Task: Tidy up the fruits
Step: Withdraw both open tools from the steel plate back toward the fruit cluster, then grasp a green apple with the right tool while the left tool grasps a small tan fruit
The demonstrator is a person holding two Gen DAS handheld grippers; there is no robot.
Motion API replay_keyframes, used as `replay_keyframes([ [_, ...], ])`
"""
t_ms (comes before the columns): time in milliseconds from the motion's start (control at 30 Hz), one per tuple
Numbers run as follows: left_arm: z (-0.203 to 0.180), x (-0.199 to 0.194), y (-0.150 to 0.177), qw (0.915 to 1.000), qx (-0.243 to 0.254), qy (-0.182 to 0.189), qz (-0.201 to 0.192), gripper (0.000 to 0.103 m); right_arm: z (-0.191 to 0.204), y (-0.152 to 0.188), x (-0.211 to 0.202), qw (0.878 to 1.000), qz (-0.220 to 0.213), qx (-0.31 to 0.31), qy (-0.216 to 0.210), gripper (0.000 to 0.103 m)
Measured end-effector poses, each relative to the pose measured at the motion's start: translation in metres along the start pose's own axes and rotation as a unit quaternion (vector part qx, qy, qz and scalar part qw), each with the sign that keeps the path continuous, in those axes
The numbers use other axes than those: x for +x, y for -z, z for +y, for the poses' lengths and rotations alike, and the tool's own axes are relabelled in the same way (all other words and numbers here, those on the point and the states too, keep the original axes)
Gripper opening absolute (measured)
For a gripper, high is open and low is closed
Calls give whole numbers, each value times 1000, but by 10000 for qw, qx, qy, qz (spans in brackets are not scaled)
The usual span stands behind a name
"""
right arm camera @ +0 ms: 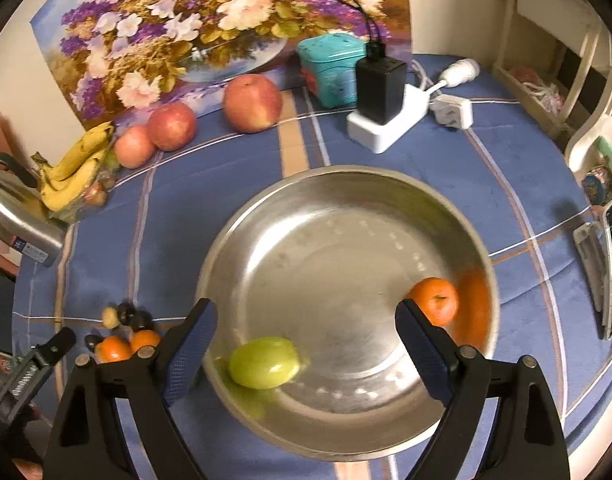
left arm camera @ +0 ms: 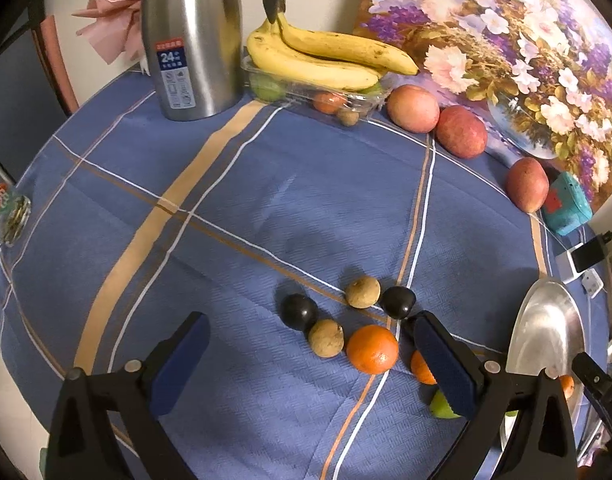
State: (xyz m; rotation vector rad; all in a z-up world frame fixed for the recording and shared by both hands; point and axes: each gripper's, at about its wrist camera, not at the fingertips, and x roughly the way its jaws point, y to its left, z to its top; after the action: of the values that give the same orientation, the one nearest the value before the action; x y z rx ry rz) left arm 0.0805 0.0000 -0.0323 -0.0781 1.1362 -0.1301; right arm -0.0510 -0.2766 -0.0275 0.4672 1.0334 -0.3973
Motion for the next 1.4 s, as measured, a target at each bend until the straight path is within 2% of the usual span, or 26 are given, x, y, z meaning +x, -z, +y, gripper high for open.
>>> replay_keyframes([
  [233, 2, 1, -4, 9994, -50, 326, 46, 103, 24, 3, -1, 9998, -32, -216, -12, 91],
  [433, 9, 3, -7, 9990, -121, 414, 114, 103, 48, 7, -5, 9986, -110, -358, -364, 90],
  [667, 15, 11, -8, 9978, -228, 533, 336, 103, 86, 20, 1, 9951, -19, -852, -502, 90],
  [933, 14, 24, -2, 9939, -300, 750, 750, 101, 113, 36, 12, 9895, 164, -1338, -524, 90],
  [1000, 12, 27, -1, 9931, -303, 784, 818, 99, 116, 39, 14, 9882, 203, -1429, -516, 86],
  [1067, 13, 30, 0, 9922, -352, 787, 898, 89, 118, 41, 18, 9874, 272, -1473, -513, 80],
  [1100, 15, 33, 1, 9912, -424, 804, 965, 88, 119, 42, 20, 9872, 318, -1476, -520, 77],
  [1233, 22, 38, 2, 9887, -610, 842, 1082, 82, 117, 44, 29, 9875, 474, -1426, -478, 75],
  [1400, 33, 42, 0, 9856, -849, 900, 1155, 71, 113, 43, 37, 9876, 646, -1344, -484, 66],
])
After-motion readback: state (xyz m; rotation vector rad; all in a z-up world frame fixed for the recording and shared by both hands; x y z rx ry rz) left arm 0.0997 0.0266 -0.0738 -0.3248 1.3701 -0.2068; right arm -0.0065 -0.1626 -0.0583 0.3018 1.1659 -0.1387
